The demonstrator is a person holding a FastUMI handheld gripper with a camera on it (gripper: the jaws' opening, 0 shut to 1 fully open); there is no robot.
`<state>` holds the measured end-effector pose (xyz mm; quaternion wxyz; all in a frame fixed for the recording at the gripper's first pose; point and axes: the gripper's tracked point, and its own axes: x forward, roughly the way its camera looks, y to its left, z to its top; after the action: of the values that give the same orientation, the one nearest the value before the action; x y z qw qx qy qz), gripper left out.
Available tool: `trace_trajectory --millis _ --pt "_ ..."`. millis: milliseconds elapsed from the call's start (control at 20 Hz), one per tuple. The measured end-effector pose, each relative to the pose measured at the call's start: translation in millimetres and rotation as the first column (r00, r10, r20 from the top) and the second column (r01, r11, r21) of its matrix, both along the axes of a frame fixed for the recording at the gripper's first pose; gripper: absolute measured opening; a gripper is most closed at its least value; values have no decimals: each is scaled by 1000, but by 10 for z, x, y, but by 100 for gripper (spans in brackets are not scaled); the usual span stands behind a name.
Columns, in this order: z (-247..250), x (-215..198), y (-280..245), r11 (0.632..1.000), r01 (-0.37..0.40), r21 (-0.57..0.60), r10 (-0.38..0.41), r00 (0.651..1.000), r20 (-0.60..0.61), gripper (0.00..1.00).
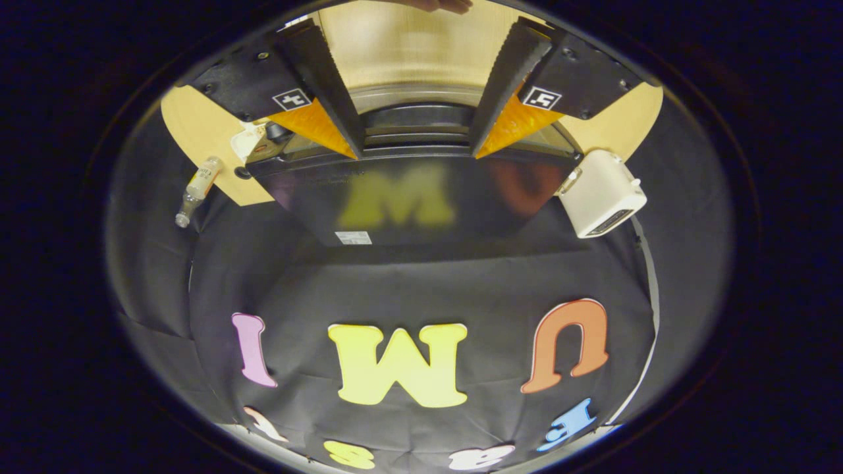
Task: Open the toaster oven, put the food inside, and close the toaster oven door.
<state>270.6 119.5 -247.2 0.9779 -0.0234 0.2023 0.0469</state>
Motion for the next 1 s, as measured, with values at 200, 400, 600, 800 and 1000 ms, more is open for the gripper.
trace_trajectory --millis 200,400,600,800,1000 --pt "-41 3 -5 1000 -1 -5 1 1000 4 100" --pt "-107 -52 -35 1000 -5 -1 5 999 34 100" --pt "-202 -96 -61 1000 -2 -7 2 998 61 100" --pt "-410 -399 -143 1000 -6 -8 6 998 64 100" --pt "-624 -595 -177 1000 -5 13 4 997 71 100"
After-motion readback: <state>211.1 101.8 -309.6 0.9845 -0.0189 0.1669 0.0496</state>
